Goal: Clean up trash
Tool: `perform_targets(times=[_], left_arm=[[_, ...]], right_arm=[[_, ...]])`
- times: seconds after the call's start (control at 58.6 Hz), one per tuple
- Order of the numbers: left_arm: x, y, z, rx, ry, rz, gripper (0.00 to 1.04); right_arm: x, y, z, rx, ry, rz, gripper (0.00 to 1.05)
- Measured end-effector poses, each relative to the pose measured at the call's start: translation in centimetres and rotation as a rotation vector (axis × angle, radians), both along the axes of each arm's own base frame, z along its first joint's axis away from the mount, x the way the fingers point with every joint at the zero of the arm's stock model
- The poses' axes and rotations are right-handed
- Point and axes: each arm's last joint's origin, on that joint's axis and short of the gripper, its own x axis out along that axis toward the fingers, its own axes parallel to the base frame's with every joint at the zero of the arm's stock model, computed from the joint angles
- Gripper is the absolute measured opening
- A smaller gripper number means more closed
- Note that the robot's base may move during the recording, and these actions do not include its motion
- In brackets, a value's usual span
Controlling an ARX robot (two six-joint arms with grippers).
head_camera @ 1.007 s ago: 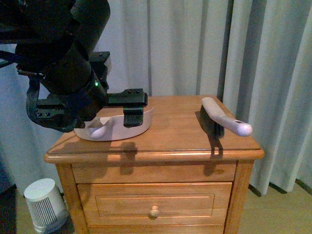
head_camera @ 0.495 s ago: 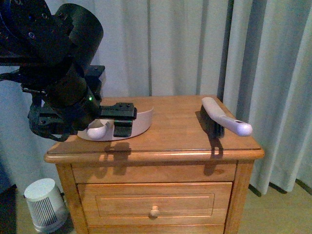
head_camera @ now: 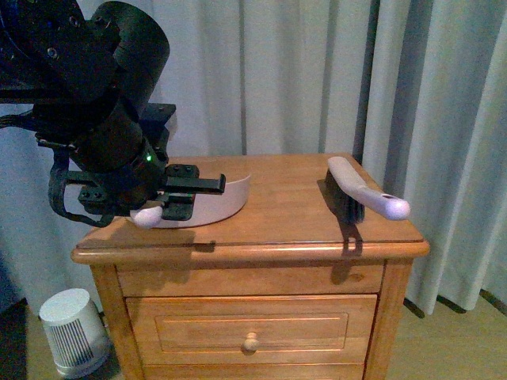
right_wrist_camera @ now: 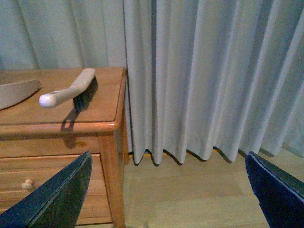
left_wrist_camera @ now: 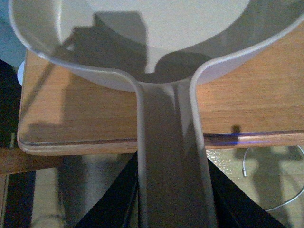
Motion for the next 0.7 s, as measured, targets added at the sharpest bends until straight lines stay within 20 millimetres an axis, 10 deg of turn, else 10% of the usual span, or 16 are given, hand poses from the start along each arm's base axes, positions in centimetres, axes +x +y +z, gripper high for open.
perform_targets(times=[0.392, 0.7], left_arm=[[-1.1, 0.1, 4.0, -0.070, -0.178, -0.026, 0.28], [-6.7, 4.3, 9.5, -0.087, -0.477, -0.097, 0.28]], right_arm=[[0.0, 0.0, 0.0, 0.000, 0.000, 0.000, 0.97], [0.0, 0.0, 0.0, 0.000, 0.000, 0.000, 0.97]])
